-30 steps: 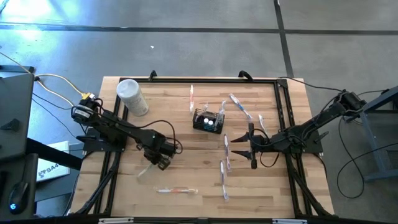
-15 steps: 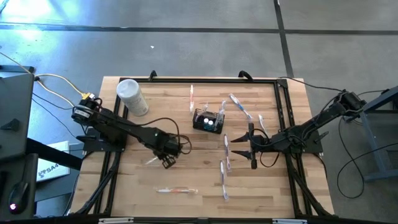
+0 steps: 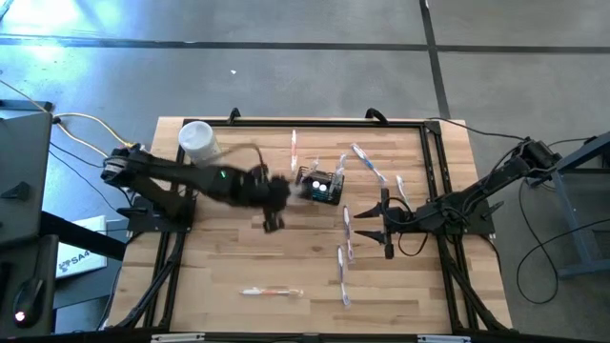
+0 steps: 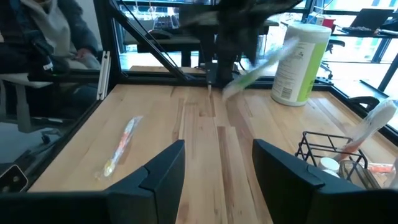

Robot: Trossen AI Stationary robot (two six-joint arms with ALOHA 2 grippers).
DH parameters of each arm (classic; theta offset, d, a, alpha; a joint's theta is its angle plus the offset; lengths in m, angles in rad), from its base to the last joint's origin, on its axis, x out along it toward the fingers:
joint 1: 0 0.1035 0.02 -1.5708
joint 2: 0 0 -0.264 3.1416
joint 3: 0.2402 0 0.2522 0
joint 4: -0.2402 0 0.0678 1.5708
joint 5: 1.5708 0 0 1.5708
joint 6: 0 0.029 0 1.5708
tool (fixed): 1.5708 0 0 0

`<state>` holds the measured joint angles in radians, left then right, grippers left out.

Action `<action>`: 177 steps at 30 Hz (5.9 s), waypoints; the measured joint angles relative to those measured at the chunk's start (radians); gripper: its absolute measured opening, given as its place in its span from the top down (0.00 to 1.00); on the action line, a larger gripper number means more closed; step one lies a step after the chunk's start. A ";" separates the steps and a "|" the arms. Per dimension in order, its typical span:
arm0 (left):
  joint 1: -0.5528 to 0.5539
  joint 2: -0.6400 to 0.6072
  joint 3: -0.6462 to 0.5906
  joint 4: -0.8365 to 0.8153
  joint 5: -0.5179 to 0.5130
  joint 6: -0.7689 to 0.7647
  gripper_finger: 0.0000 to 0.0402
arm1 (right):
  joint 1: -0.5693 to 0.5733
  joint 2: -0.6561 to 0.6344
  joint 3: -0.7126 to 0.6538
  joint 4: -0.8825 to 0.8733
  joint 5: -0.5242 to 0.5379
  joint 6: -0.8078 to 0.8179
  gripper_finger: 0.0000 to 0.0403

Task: Pick & Place toothbrushing station
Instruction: Put the left green toothbrush into the mesh organizer, then put the bottom orange toothbrush into the mesh organizer

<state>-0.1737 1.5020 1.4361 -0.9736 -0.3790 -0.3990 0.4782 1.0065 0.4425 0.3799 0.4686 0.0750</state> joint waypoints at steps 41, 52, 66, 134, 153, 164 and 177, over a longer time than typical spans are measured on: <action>0.449 -0.160 -0.681 1.500 0.392 0.316 1.00 | 0.000 0.000 0.001 -0.023 -0.004 -0.027 0.55; 0.449 -0.053 -0.681 1.547 0.361 0.320 1.00 | 0.000 0.000 0.000 -0.025 -0.004 -0.028 0.55; 0.449 -0.044 -0.709 1.560 0.328 0.341 1.00 | 0.000 0.000 0.000 -0.030 -0.004 -0.027 0.55; 0.429 0.153 -0.753 1.778 0.372 0.331 1.00 | 0.000 0.000 0.000 -0.032 -0.004 -0.042 0.55; 0.429 0.153 -0.754 1.753 0.368 0.304 0.97 | 0.000 0.000 0.000 -0.032 -0.004 -0.042 0.55; 0.428 0.153 -0.755 1.785 0.317 0.263 0.61 | 0.000 0.000 0.000 -0.032 -0.004 -0.043 0.55; 0.413 0.139 -0.755 1.819 0.342 0.348 0.50 | 0.000 0.000 0.000 -0.034 -0.007 -0.043 0.55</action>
<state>0.2398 1.6407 0.6813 0.8453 -0.0367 -0.0508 0.4779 1.0065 0.4423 0.3462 0.4614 0.0322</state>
